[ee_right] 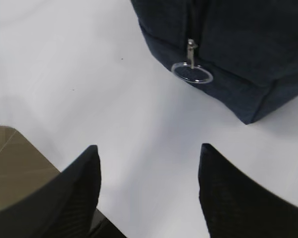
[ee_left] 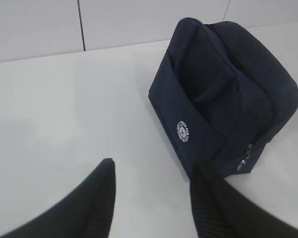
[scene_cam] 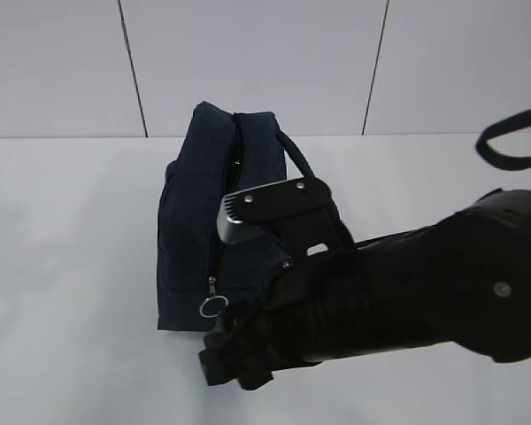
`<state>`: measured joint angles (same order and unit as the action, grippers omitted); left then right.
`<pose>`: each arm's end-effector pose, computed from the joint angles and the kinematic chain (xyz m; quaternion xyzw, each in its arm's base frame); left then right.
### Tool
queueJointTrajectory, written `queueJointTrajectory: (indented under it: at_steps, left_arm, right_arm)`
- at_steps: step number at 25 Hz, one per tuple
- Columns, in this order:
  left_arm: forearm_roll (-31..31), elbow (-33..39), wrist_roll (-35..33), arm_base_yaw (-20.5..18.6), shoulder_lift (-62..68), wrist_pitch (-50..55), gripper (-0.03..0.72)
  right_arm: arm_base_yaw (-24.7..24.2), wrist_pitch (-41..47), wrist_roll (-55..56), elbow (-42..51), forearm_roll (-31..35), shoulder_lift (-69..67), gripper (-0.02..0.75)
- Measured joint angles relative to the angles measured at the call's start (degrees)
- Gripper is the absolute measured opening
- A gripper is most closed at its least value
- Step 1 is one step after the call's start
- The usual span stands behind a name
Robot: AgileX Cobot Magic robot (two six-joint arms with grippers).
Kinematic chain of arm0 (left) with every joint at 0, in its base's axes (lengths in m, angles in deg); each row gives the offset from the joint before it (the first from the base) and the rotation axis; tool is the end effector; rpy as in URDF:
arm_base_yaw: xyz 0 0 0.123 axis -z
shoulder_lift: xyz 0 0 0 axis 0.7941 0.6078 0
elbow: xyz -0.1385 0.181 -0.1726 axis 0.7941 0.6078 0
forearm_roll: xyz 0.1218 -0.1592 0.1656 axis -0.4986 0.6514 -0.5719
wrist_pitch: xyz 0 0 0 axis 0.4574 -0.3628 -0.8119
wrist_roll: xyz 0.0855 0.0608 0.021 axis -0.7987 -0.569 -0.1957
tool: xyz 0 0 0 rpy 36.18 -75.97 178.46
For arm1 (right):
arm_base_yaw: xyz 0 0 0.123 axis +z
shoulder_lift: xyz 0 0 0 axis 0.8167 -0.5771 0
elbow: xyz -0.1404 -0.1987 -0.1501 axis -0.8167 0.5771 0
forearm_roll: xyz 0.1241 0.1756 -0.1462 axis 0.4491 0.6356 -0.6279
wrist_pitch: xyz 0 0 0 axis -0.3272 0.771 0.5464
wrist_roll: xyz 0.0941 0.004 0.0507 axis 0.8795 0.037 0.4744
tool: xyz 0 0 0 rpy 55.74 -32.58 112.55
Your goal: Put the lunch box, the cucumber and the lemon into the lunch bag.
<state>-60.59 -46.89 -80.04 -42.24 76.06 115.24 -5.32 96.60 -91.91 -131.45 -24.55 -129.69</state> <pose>0.1219 -0.0438 0.3039 0.1126 0.8367 -0.1417 0.5169 0.2068 0.2547 0.1850 -0.2756 0.8973 0.2192 0.2662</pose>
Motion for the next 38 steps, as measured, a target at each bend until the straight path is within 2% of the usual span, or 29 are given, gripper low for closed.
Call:
queueJointTrajectory:
  at_steps: [6, 19, 23, 31, 38]
  left_arm:
    - [-0.6, 0.0, 0.0, 0.0, 1.4, -0.3, 0.358]
    - [-0.6, 0.0, 0.0, 0.0, 3.2, -0.3, 0.353]
    - [-0.4, 0.0, 0.0, 0.0, 3.2, -0.3, 0.353]
    - [0.1, 0.0, 0.0, 0.0, 3.2, -0.3, 0.352]
    - [0.5, 0.0, 0.0, 0.0, 3.2, 0.4, 0.352]
  right_arm:
    - [1.6, -0.8, 3.3, -1.4, 0.1, -3.9, 0.472]
    - [2.3, -3.0, 1.9, -1.5, -1.2, -4.2, 0.473]
    - [4.9, -6.3, 1.8, -1.5, -0.9, -4.2, 0.473]
    - [10.5, -9.6, 1.4, -1.5, 4.4, -4.2, 0.472]
    - [11.1, -11.8, 0.1, -1.5, 5.2, -4.2, 0.472]
